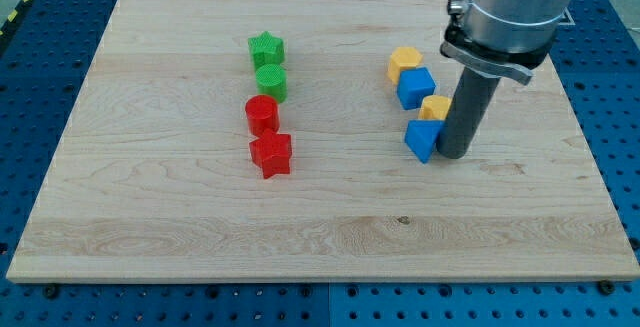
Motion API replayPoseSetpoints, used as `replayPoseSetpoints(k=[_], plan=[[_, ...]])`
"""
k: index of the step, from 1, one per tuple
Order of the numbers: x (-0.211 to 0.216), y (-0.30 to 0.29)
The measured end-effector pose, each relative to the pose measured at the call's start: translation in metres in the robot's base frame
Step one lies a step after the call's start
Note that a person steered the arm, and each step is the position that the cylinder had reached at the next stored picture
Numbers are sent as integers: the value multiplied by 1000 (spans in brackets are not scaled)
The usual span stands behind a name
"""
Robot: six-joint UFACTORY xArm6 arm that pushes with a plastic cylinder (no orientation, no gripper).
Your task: Slide the yellow heart slightly left
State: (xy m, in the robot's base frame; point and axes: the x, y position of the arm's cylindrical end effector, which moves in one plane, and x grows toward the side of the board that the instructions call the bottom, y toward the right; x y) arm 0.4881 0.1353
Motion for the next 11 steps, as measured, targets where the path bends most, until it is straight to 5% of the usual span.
replayPoseSetpoints(k=[1,3,4,11], plan=[[0,-6],[0,105],[-23,115],[-49,6]])
